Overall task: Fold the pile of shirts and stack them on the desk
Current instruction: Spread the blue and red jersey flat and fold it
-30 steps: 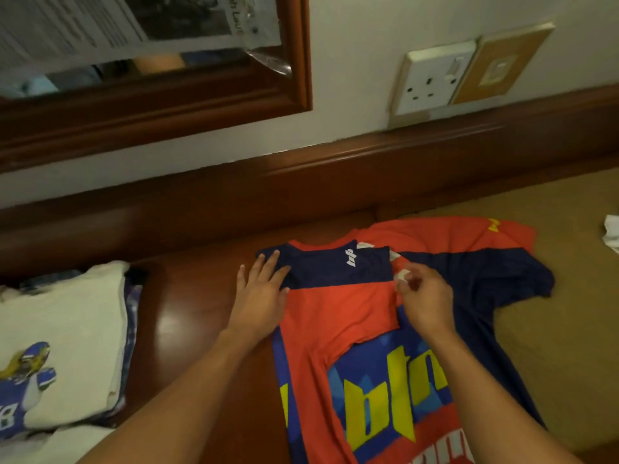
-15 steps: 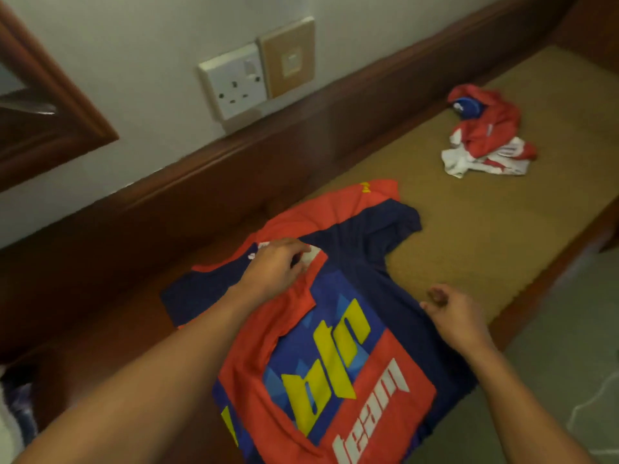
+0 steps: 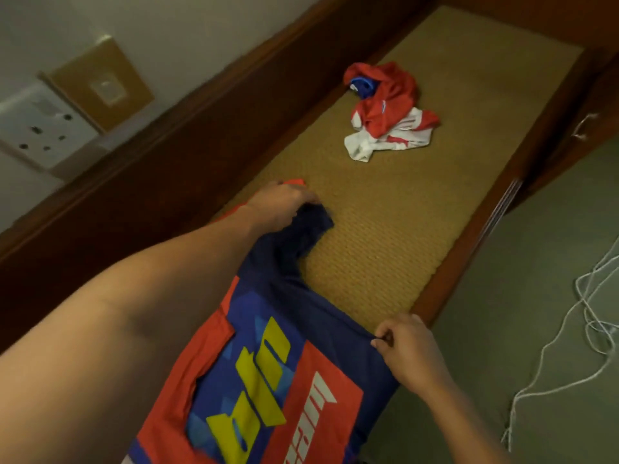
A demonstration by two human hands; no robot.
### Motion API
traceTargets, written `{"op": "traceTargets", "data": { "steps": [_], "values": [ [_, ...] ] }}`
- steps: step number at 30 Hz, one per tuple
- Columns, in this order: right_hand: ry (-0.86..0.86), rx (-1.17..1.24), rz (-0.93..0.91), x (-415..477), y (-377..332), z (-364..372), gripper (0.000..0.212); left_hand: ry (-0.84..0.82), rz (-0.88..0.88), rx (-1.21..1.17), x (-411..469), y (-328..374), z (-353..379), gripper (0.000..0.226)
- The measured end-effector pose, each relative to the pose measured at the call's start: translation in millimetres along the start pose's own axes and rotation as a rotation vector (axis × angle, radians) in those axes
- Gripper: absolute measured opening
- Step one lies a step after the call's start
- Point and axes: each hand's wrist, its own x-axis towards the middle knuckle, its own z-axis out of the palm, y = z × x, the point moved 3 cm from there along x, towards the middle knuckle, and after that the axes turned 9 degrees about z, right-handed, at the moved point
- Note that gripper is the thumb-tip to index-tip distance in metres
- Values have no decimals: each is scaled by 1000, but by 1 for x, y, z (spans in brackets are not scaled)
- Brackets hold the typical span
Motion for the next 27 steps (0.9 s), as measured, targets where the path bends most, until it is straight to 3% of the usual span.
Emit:
{"op": "traceTargets", "data": {
  "steps": [6,11,14,19,27],
  "values": [
    [12,64,-28,6,6,-5,13,-232,99,146,40,1,13,80],
    [1,26,-62,7,1,-5,11,-270,53,129,40,-7,21,51],
    [19,-10,-53,3,-4,-4,3,-215,58,237,23,-12,12,30],
    [97,23,-75,-8,-8,0,19,-33,142,329,-26,-19,-15,24],
    [126,178,-114,-34,-20,16,14,72,114,56,-121,-24,-49,19]
  ]
}}
